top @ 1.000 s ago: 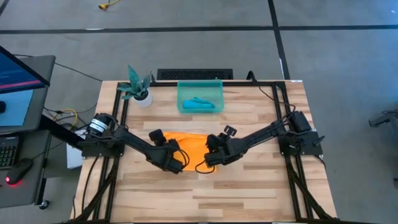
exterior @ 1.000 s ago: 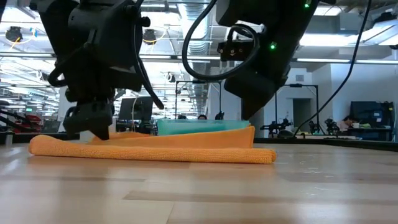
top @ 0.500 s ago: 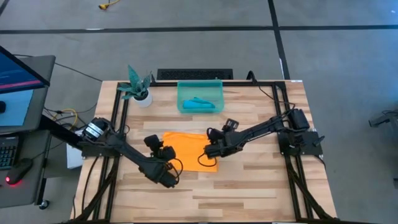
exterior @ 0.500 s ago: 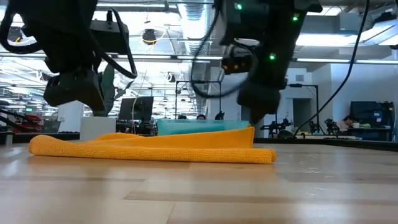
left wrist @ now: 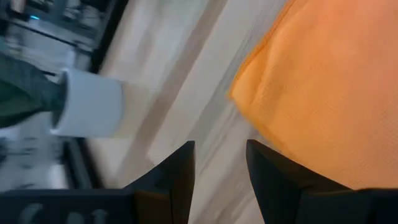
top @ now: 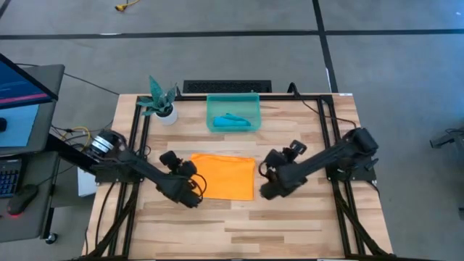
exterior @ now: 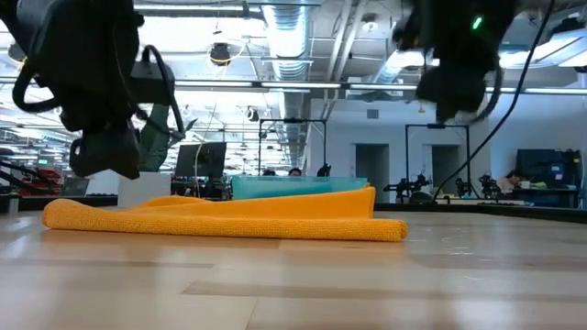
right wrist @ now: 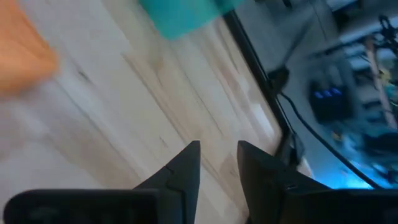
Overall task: Roll microfiber towels into tight, uniform cylinder then place into a basket
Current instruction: Roll the orange microfiber cloth
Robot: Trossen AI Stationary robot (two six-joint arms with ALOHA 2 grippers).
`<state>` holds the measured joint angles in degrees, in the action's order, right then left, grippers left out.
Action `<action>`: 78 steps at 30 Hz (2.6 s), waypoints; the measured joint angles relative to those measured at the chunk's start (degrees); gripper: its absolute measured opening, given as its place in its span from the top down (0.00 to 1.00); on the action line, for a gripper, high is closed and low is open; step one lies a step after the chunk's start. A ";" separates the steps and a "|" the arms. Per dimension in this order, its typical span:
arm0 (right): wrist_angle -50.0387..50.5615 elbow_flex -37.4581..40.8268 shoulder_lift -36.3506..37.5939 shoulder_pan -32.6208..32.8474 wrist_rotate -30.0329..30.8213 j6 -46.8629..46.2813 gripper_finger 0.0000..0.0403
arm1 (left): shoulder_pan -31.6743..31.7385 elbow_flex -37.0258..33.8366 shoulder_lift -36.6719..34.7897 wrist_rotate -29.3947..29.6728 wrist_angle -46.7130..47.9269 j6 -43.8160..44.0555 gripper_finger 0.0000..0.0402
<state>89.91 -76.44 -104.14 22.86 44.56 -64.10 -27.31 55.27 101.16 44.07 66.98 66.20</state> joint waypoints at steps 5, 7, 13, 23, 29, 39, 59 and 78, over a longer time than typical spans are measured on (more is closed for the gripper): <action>-1.29 -0.02 5.41 5.02 3.11 -3.72 0.70 | -0.02 -6.25 -8.48 0.14 -14.03 -4.23 0.66; -1.99 -0.02 6.83 6.51 4.03 -5.28 0.70 | 0.25 -9.26 -11.87 0.21 -22.36 -7.89 0.66; -5.06 -0.02 7.82 8.23 5.04 -4.07 0.70 | 3.62 -19.27 -18.53 -3.68 -51.35 -22.10 0.66; -7.15 0.00 7.35 5.49 4.97 -1.46 0.70 | 11.74 -26.48 -18.55 -11.74 -66.03 -27.71 0.66; -19.76 1.27 7.37 3.88 2.00 4.87 0.70 | 12.96 -26.58 -18.55 -12.90 -63.92 -25.94 0.66; -55.07 9.34 7.32 1.89 -8.20 31.42 0.70 | 12.96 -26.56 -18.55 -11.74 -60.97 -22.05 0.66; -92.86 26.35 7.31 -0.77 -22.21 37.19 0.70 | 13.05 -26.56 -18.53 -10.61 -58.42 -12.75 0.66; -96.98 22.33 -4.67 -2.62 -26.87 37.04 0.70 | 13.05 -26.54 -18.49 -10.59 -51.00 -6.67 0.66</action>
<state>-7.08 -54.11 -108.82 20.24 17.68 -27.06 -14.26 28.73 82.67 33.48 15.98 59.53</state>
